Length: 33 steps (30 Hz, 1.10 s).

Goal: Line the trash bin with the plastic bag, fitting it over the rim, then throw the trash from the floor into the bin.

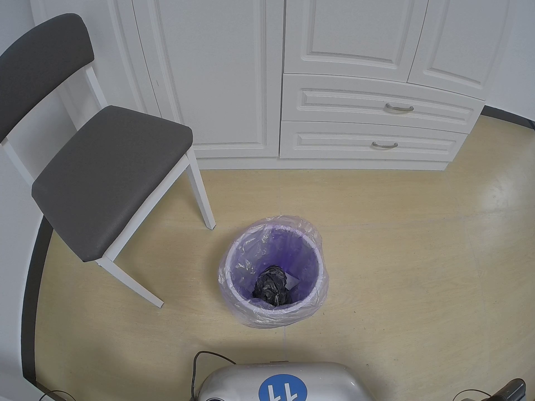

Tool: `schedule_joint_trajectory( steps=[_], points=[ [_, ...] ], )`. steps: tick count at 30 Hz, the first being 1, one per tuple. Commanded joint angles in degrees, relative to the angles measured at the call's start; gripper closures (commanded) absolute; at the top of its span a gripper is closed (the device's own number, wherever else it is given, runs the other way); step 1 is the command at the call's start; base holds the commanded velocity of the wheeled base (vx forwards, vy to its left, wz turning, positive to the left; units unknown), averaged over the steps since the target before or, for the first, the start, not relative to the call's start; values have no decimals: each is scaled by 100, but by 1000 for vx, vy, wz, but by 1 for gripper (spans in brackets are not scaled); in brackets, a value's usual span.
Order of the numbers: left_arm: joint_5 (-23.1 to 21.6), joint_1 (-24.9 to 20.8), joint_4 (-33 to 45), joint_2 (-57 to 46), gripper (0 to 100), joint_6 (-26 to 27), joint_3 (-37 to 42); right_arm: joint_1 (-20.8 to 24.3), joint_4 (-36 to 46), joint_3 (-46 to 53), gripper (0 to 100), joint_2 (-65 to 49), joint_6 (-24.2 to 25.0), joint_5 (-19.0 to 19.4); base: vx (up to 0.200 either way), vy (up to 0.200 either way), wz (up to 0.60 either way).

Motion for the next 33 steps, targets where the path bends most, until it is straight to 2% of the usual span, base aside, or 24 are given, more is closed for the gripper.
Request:
schedule_joint_trajectory(
  steps=[1, 9, 13, 19, 26, 33],
  points=[
    [-34, 33, 174, -261, 0, -10, -12, -20, -1, 21, 0, -79, 34, -6, 0, 0, 0],
    [37, 33, 254, -269, 0, -63, 129, -29, -10, 126, 0, -88, 148, -94, 0, 0, 0],
    [46, 33, 210, -269, 0, -80, 525, -29, -81, 557, 0, -88, 122, -261, 0, 0, 0],
    [37, 33, -98, -269, 0, -159, 1096, -29, -116, 935, 0, -88, 157, -269, 0, 0, 0],
    [28, 33, -1003, -269, 0, -142, 2265, -29, -1047, 1981, 0, -88, 61, -269, 0, 0, 0],
    [28, 42, -977, -269, 0, -115, 2616, -29, -1874, 3009, 0, -88, -27, -261, 0, 0, 0]
  ],
)
